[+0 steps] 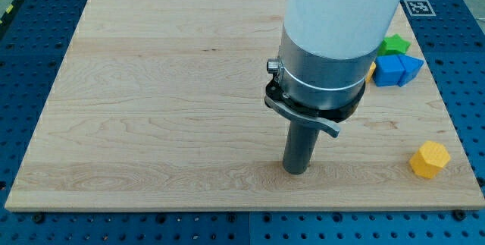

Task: Push the yellow hexagon diagonally left below the red circle

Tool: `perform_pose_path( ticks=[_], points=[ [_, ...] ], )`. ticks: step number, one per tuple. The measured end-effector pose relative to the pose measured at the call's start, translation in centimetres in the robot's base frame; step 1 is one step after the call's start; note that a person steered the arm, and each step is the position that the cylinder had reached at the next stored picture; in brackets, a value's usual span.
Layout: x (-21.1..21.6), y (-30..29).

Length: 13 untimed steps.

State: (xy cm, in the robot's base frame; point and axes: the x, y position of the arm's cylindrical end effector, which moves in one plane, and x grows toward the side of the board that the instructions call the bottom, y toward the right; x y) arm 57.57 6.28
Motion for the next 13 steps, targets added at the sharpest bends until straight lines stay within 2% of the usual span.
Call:
perform_pose_path(
  ticks=[3,4,5,7,8,9,10,12,13],
  points=[
    [-0.6,0.0],
    [-4.9,1.3],
    [-7.3,5.9],
    [-7.1,19.8],
    [-2.5,23.3],
    [1.2,22.7],
    [1.1,22.3],
    [0.8,15.8],
    [-0.9,14.7]
  ],
)
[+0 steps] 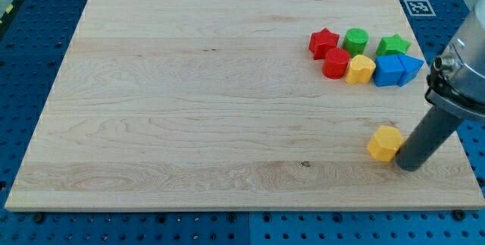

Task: Push the yellow hexagon diagonally left below the red circle

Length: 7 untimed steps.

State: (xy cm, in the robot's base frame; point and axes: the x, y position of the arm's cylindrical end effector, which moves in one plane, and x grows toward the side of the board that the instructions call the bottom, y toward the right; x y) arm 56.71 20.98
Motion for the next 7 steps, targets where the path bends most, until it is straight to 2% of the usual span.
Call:
perform_pose_path(
  ticks=[4,7],
  points=[
    [-1.8,-3.6],
    [-7.3,-4.8]
  ],
)
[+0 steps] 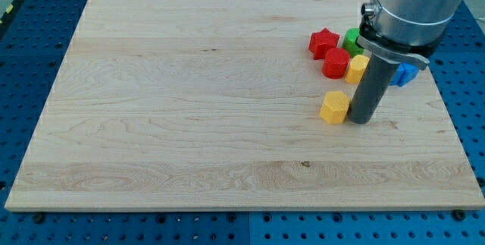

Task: Push the yellow hexagon diagonally left below the red circle

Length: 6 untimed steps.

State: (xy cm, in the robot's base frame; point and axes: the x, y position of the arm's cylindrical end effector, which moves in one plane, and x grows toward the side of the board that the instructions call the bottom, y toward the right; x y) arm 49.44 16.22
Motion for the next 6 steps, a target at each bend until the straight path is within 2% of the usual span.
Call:
perform_pose_path(
  ticks=[1,2,4,5,6],
  points=[
    [-2.6,0.1],
    [-3.1,0.1],
    [-0.2,-5.2],
    [0.3,-6.1],
    [0.3,-1.2]
  ],
)
